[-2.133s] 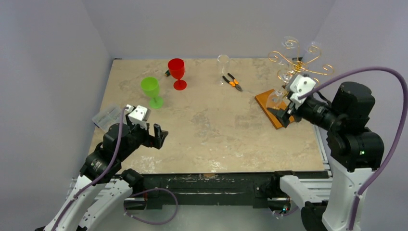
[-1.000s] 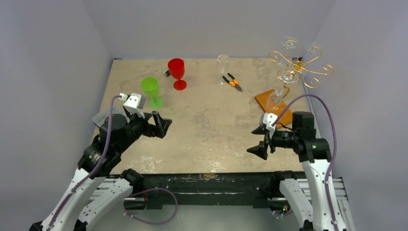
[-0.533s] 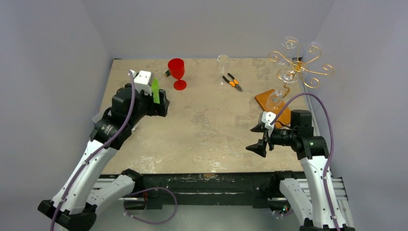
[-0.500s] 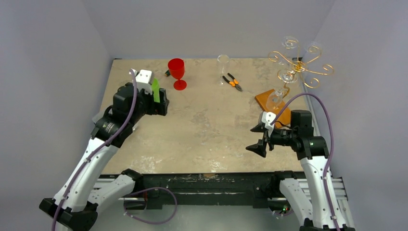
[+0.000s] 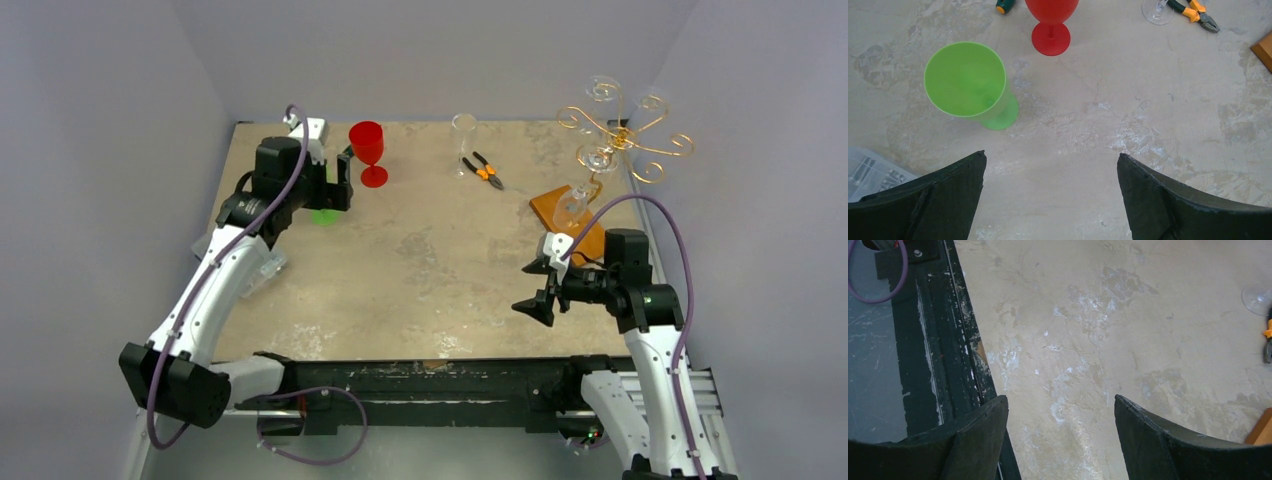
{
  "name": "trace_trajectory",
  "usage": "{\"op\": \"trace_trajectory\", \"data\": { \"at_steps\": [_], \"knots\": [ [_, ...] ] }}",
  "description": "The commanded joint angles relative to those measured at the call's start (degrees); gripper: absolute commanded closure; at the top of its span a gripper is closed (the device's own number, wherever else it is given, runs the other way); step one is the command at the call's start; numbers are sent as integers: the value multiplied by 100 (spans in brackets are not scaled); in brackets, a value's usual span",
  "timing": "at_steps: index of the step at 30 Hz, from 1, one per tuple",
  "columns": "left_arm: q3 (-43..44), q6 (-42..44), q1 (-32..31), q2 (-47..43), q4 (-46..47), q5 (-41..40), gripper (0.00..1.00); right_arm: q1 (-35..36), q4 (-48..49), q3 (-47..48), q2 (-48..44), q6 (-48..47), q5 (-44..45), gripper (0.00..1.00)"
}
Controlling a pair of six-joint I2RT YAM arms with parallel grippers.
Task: Place the wine glass upside down on the wine glass rack
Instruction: Pick up the wine glass at the center of the board.
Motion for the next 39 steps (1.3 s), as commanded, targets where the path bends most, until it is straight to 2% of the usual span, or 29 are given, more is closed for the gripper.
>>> {"op": "trace_trajectory", "data": {
  "at_steps": [1, 8, 23, 30, 39],
  "knots": [
    [434, 53, 119, 276, 46, 130, 0, 33, 189, -89, -97, -93, 119, 25],
    [466, 369, 133, 375, -37, -323, 0, 35, 205, -108, -104, -93, 156, 25],
    [1074, 332, 178, 880, -226, -301, 0, 31, 211, -128, -74, -113, 174, 25],
    [913, 327, 173, 803, -197, -262, 0, 44, 250, -135, -8, -98, 199, 25],
    [355, 379, 175, 191, 63, -174, 0, 153, 206, -129, 210, -199, 273, 25]
  ]
}}
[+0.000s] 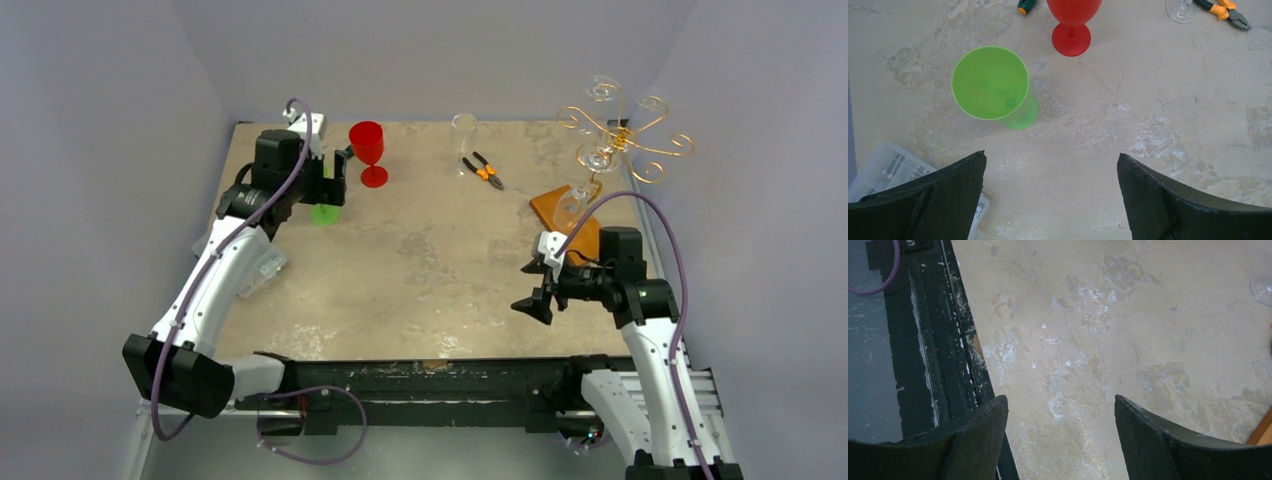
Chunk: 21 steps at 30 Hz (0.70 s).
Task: Place the wine glass upside down on the wine glass rack
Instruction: Pick up the wine glass at the center of the board.
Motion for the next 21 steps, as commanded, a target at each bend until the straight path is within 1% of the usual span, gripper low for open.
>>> {"op": "trace_trajectory", "data": {
  "at_steps": [1, 9, 14, 21],
  "knots": [
    [-70, 68, 33, -313, 282, 112, 0, 49, 36, -9, 81, -227, 30, 25],
    [-115, 26, 33, -391, 377, 315, 0, 33, -56, -12, 65, -396, 42, 25],
    [-39, -47, 42, -263, 348, 708, 6, -33, -41, -16, 80, -377, 63, 25],
    [-144, -27, 44, -383, 343, 584, 7, -39, -28, -27, 50, -379, 34, 25]
  ]
}}
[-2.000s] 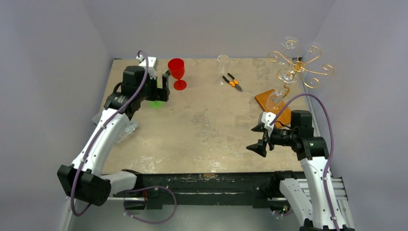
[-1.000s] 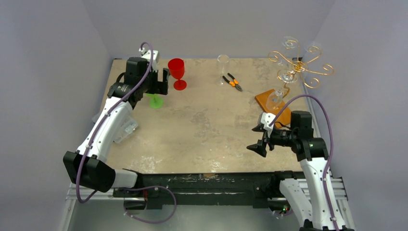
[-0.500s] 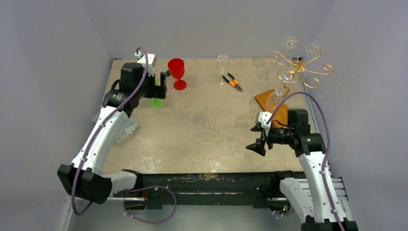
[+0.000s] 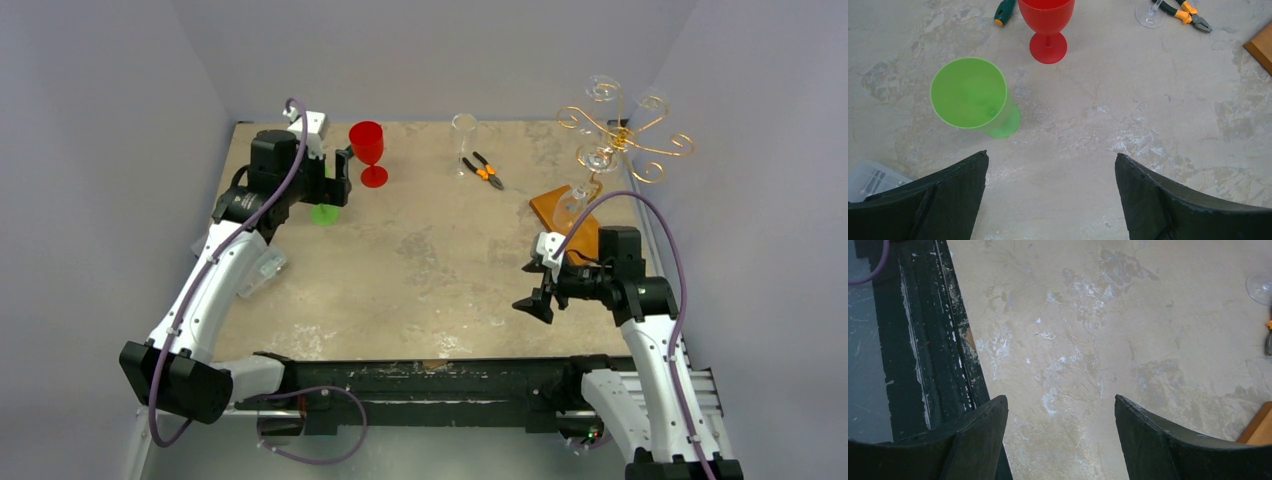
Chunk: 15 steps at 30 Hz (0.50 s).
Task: Place the wine glass upside down on the wine glass rack
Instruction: Pick up the wine glass at the center of the board.
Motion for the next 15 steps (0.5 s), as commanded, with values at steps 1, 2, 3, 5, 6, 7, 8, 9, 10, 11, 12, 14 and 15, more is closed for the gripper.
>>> {"op": "trace_trajectory", "data": {
  "at_steps": [1, 2, 3, 5, 6, 7, 8, 9, 10, 11, 12, 14, 15],
  "knots": [
    [-59, -16, 43, -119, 222, 62, 7, -22, 29, -32, -48, -87, -51, 25],
    [-34, -22, 40, -84, 219, 76, 8, -23, 30, -27, -62, -78, -46, 25],
    [7, -24, 47, -36, 222, 86, 9, -24, 33, -27, -63, -77, -51, 25],
    [146, -52, 53, 95, 183, 109, 14, -22, 38, -35, -60, -74, -59, 25],
    [252, -83, 67, 177, 148, 108, 16, -23, 34, -28, -56, -70, -60, 24],
    [378, -113, 80, 267, 93, 107, 18, -24, 38, -31, -53, -73, -69, 24],
    [502, -127, 89, 350, 42, 105, 20, -13, 39, -31, -41, -76, -83, 24],
    [629, -137, 90, 443, -6, 93, 23, -15, 32, -27, -40, -81, -82, 24],
    [747, -145, 90, 529, -59, 88, 24, -14, 26, -27, -44, -85, -84, 24],
    [868, -155, 90, 624, -99, 98, 25, -15, 25, -33, -55, -86, -82, 25],
    [986, -163, 95, 714, -140, 112, 26, -15, 37, -40, -69, -81, -84, 24],
    [1170, -127, 90, 939, -201, 45, 28, -13, 42, -42, -80, -69, -82, 24],
    [1271, -72, 90, 1094, -277, -99, 30, -15, 42, -44, -77, -69, -86, 25]
  ]
}}
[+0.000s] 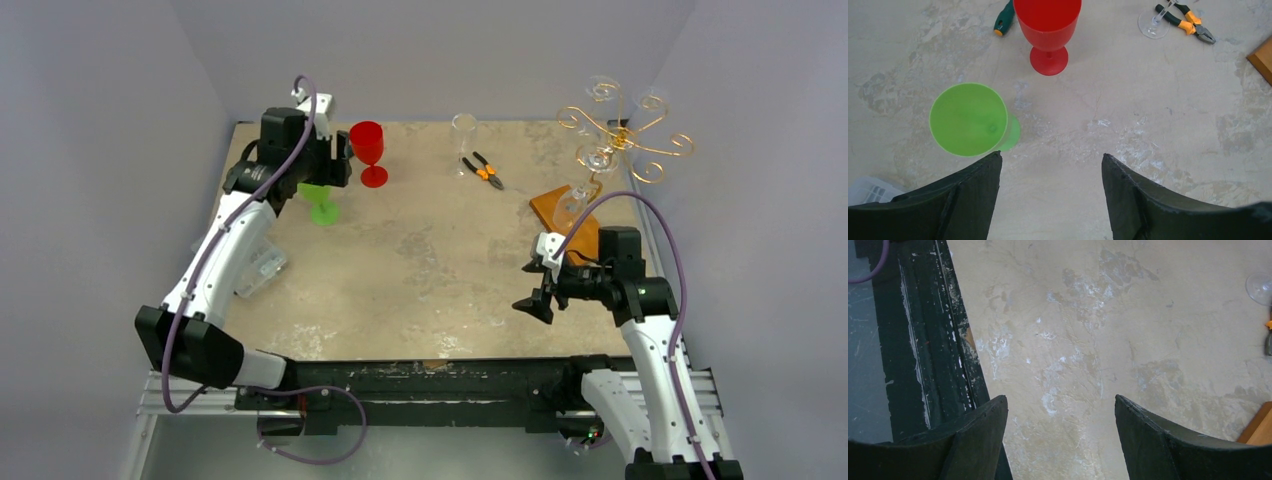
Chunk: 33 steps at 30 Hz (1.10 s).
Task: Place the wine glass upside down on the wine glass rack
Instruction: Pick up the wine glass at the center of the board.
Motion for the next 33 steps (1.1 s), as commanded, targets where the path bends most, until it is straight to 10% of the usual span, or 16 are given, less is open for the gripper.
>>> {"op": "trace_trajectory", "data": {
  "at_steps": [1, 28, 33],
  "knots": [
    [666, 47, 47, 537, -204, -331, 33, -15, 42, -41, -58, -55, -89, 25],
    [1604, 624, 43, 2405, -967, -1265, 72, -15, 43, -30, -35, -58, -62, 24],
    [1552, 649, 42, 2333, -974, -1268, 100, -14, 34, -33, -50, -72, -62, 24]
  ]
}}
